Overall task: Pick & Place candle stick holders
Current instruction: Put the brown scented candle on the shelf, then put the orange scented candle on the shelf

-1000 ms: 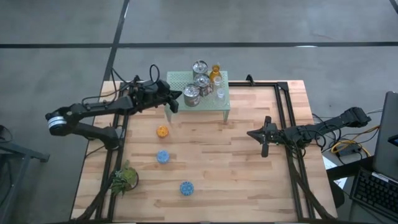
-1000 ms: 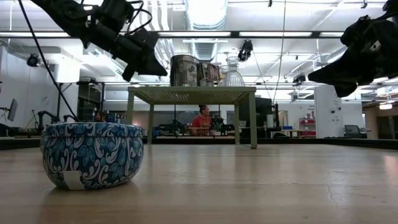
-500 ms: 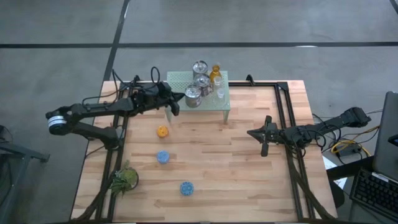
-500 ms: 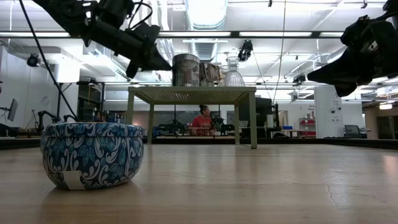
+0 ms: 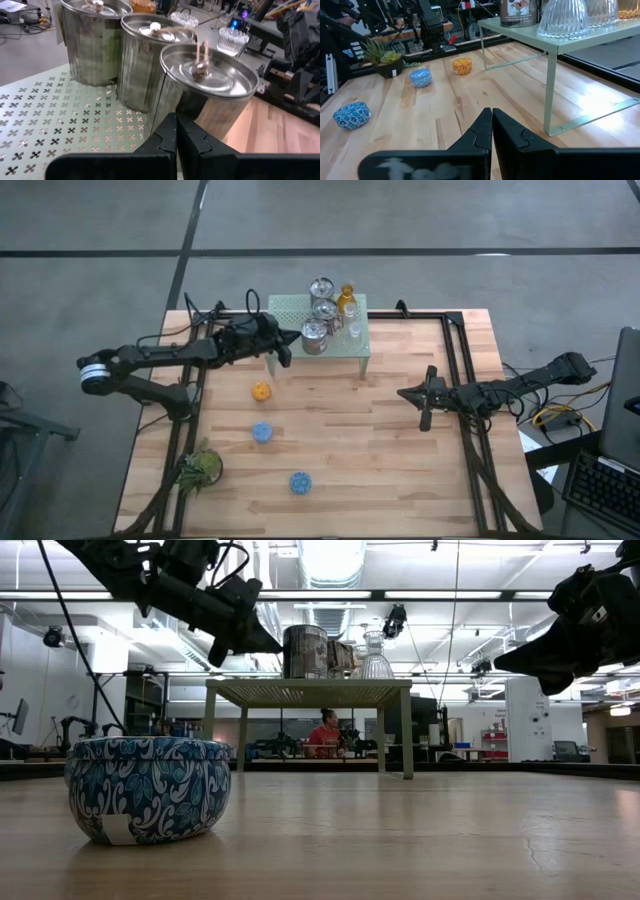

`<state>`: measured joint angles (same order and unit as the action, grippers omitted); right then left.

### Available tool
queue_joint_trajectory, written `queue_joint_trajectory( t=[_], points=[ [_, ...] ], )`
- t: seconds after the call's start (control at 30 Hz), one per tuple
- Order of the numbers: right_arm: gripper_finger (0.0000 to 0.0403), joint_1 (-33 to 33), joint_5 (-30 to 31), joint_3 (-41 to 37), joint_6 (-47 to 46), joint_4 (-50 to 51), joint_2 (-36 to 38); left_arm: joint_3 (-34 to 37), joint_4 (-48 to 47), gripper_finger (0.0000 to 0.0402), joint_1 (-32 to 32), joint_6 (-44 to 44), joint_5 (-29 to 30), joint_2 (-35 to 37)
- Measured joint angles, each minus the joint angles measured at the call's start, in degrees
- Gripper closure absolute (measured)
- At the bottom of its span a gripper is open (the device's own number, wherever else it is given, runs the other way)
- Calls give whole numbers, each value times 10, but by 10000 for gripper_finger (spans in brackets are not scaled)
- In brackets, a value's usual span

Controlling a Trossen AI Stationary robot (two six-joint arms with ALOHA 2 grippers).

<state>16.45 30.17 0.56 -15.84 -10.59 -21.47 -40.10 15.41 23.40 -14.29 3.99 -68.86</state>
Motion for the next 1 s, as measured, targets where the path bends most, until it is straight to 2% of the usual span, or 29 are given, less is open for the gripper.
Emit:
queue_joint_trajectory(
  t=[0.67, 0.83, 1.0],
  points=[
    [394, 0, 0, 0, 0, 0, 0, -1, 11, 397, -19, -18, -9, 0],
    [394, 0, 0, 0, -2, 0, 0, -1, -12, 396, -19, -16, -80, 20],
    [394, 0, -1, 0, -2, 2, 0, -1, -95, 396, -25, -32, -154, 68]
  ],
)
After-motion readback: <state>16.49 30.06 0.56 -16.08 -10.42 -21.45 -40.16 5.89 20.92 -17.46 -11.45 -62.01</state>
